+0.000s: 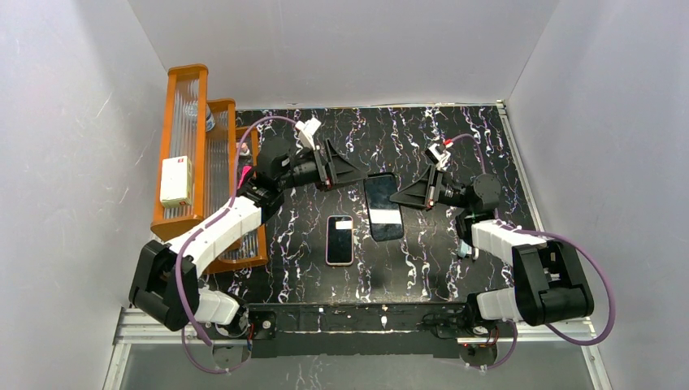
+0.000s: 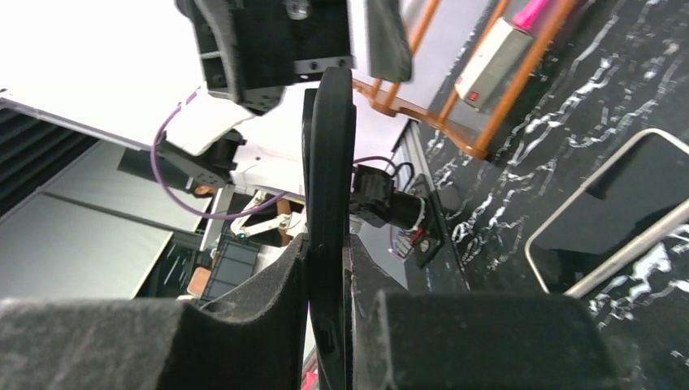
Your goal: Put the phone into the phone case
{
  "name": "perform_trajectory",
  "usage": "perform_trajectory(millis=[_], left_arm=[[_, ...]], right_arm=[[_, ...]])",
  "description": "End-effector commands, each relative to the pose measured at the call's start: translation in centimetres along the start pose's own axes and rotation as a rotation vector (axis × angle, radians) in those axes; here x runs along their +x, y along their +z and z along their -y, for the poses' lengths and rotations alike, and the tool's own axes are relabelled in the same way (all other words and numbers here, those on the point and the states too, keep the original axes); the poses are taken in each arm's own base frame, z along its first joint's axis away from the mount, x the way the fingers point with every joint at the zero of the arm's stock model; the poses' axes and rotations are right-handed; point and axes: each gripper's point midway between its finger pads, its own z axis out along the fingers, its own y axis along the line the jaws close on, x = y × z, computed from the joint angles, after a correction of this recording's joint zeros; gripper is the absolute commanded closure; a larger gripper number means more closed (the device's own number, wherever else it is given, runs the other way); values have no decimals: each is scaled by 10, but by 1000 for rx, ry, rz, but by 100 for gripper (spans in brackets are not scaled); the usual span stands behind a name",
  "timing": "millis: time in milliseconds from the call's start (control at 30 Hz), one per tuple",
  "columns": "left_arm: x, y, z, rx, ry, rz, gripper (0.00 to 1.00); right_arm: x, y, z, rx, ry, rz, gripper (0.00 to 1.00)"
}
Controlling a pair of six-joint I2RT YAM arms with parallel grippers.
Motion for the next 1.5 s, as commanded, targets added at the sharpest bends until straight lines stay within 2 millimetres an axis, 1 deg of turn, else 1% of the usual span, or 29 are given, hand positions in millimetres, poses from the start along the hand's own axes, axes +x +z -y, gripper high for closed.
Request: perform_trajectory(millis=[0,133,200,333,400,567,667,733,933,1000,1033,1133,1167,1200,1233,1267,1300,1333,1400,1467], left_arm=[[4,-9,43,217,19,-11,19],[3,-13,50,259,42,12,20],[1,-14,53,279,47,27,23],[1,-20,65,343,46,47,33],[3,-21,68,362,44,49,35],[14,-15,69,378,39,9,36],[20,-9,67,377,30,-8,40],[21,-8,64,369,20,-5,48],[19,-5,60,357,1,9,84],[20,-1,53,341,-26,3,97],[21,1,48,327,-45,1,100],[25,8,30,276,-98,-3,100],[27,9,25,264,-109,-6,100],[28,9,22,252,-117,-5,100],[30,9,19,240,-120,-6,100],[30,9,17,228,-121,-5,100],[31,10,14,213,-120,-5,100],[31,10,12,201,-119,-5,98],[30,9,11,185,-115,-3,82],[31,8,10,173,-116,1,61]], right_arm=[[4,2,-49,-145,-99,13,99],[6,7,-57,-184,-83,11,99],[7,9,-61,-202,-74,10,99],[6,10,-68,-242,-53,25,99],[5,10,-70,-258,-48,31,99],[1,11,-69,-264,-45,49,99],[0,12,-66,-257,-38,52,99],[1,12,-64,-249,-31,49,99],[3,12,-59,-236,-18,50,99],[3,12,-57,-233,-16,50,99],[3,12,-56,-232,-17,50,95],[3,12,-55,-225,-20,56,80],[3,12,-53,-219,-17,56,76],[3,13,-52,-211,-15,55,75],[2,13,-50,-203,-13,54,75],[2,14,-48,-190,-3,55,77],[1,15,-46,-182,2,57,80],[0,15,-44,-172,11,62,84],[-4,16,-41,-157,26,84,92],[-8,16,-37,-144,49,122,97]])
